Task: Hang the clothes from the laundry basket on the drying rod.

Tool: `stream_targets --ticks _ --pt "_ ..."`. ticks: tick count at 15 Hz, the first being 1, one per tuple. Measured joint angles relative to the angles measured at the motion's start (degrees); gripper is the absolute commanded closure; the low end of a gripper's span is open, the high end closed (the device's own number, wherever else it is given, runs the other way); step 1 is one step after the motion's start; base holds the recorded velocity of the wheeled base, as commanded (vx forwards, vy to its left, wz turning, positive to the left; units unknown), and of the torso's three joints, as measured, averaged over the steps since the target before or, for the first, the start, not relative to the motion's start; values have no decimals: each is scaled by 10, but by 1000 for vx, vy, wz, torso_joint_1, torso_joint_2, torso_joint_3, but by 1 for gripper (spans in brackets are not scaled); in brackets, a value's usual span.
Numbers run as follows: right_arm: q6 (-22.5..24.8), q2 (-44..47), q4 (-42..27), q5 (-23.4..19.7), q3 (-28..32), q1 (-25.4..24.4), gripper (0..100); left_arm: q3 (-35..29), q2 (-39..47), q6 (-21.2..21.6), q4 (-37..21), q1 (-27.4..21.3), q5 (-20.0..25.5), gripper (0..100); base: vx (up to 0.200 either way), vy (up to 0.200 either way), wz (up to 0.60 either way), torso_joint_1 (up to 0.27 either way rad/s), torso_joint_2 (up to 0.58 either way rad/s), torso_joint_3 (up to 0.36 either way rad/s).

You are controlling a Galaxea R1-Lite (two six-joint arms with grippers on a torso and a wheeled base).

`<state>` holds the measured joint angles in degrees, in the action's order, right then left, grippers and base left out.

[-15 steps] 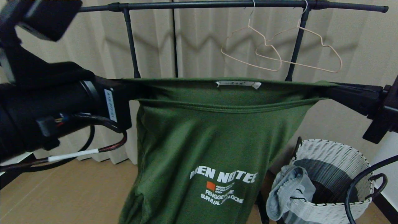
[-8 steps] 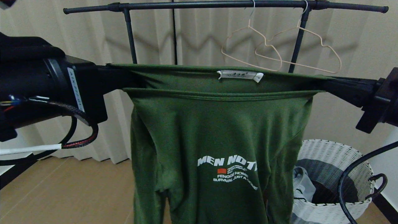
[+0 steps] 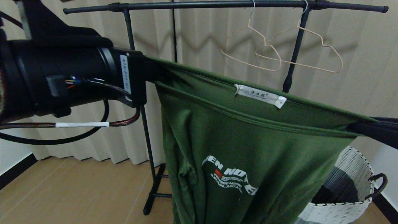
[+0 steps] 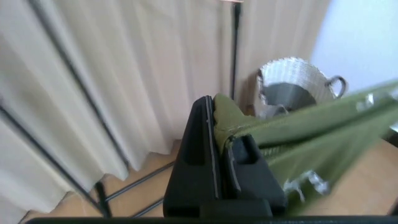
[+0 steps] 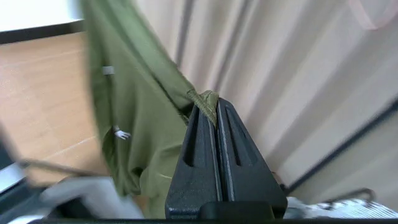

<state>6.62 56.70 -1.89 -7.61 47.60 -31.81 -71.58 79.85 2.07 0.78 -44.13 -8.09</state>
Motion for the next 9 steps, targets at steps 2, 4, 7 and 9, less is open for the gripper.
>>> stream_targets --ticks 2,4,7,9 --pt "0 -14 -2 -11 -10 -21 100 -6 17 0 -3 0 9 100 0 0 0 0 0 0" --pt "0 -12 1 -13 -12 -25 100 -5 24 0 -17 3 10 100 0 0 0 0 0 0" --pt "0 15 68 -12 -12 0 100 -5 6 2 -75 16 25 100 0 0 0 0 0 0" --pt "-1 44 126 -13 -8 19 100 -7 -22 2 -118 28 74 100 0 0 0 0 0 0"
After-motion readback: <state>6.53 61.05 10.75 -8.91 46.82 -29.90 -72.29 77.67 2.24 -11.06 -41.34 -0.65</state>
